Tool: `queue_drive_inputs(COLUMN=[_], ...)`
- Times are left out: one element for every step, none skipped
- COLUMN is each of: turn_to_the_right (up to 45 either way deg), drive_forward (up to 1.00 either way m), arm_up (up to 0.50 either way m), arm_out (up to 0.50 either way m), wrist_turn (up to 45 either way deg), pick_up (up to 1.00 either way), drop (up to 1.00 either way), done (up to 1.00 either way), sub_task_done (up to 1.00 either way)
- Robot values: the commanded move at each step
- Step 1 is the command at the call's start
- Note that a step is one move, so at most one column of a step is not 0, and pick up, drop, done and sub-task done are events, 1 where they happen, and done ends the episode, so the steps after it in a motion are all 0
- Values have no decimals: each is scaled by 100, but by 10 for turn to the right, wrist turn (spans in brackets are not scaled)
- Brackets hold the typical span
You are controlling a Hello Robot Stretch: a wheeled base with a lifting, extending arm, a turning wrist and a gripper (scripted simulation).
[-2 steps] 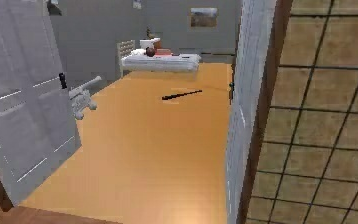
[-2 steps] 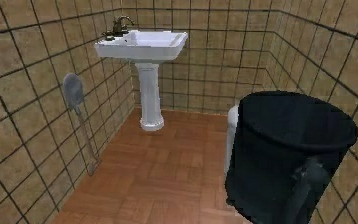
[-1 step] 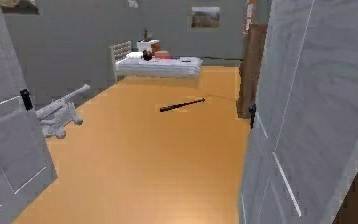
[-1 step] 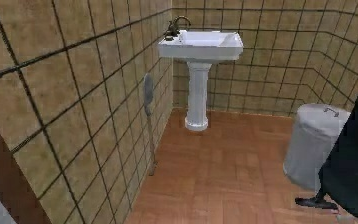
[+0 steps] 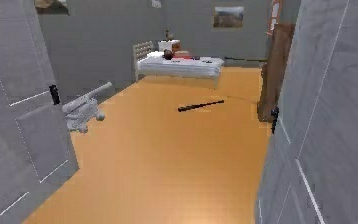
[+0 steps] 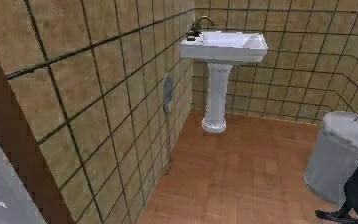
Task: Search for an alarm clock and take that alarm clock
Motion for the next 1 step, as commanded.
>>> queue_drive_inputs(turn_to_the_right=[0], drive_forward=[100], arm_up=[0], arm_out=[0], wrist_turn=[0], pick_up=[0], drop=[0], done=[0], sub_task_done=[0])
